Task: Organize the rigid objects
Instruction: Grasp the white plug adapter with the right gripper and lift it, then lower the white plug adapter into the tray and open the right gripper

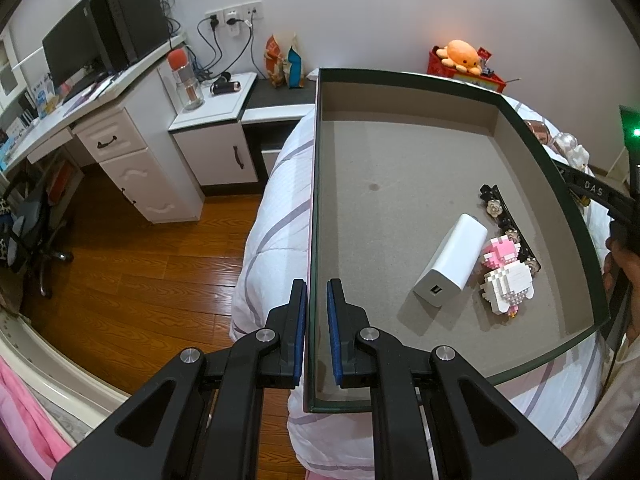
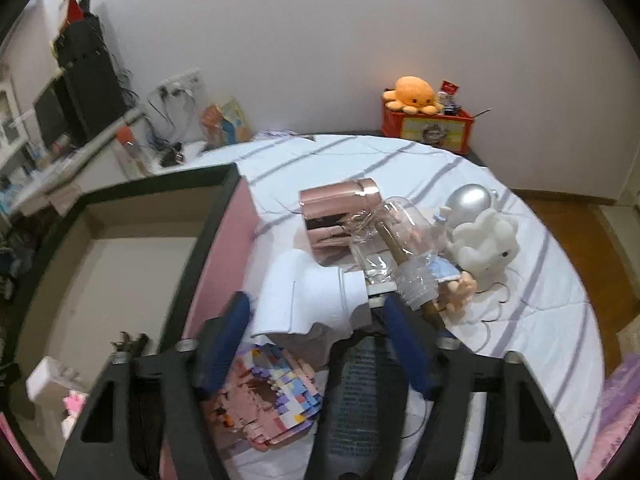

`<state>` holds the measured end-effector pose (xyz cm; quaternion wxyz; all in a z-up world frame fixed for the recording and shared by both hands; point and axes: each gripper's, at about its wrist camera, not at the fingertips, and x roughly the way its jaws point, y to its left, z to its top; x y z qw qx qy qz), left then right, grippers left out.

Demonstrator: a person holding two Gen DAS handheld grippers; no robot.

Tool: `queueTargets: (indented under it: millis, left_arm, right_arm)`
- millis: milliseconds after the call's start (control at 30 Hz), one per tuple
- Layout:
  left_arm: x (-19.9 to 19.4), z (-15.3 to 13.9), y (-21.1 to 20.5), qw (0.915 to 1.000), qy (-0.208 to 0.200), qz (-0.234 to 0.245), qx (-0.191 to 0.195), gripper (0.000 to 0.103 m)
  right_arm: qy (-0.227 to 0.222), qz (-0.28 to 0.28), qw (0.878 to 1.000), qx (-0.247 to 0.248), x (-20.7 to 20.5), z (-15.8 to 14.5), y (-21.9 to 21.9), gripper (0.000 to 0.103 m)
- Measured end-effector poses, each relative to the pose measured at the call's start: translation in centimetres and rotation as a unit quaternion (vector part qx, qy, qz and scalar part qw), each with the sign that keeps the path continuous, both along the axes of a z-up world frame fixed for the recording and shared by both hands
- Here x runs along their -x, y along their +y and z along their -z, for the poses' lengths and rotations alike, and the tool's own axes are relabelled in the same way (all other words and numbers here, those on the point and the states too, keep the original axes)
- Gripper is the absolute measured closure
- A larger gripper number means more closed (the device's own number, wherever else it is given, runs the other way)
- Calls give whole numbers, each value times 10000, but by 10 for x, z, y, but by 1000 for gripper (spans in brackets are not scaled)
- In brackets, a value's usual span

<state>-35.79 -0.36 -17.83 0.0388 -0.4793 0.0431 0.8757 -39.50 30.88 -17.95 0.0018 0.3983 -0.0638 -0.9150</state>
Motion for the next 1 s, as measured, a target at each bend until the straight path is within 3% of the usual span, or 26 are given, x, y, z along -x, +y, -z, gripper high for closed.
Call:
queueTargets:
  millis: [233, 500, 633, 667, 1000]
  left_arm:
    - [1, 0, 0, 10000, -5, 1, -18, 93]
    - [1, 0, 1, 10000, -1, -15, -22, 93]
    - [0, -1, 2, 10000, 0, -21, -13, 93]
    - [0, -1, 2, 10000, 0, -26, -14, 93]
    - [-1, -1, -1, 10000, 5, -4, -39, 93]
  right_arm:
    - [45, -89, 9999, -93, -9, -6, -2, 44]
    - [540, -125, 9984, -121, -27, -39, -9, 44]
    - [760, -480, 9958, -153, -36, -60, -32, 45]
    - [815, -638, 9945, -135, -38, -63, -41, 54]
    - [482, -1392, 9890, -145, -31, -59, -92, 56]
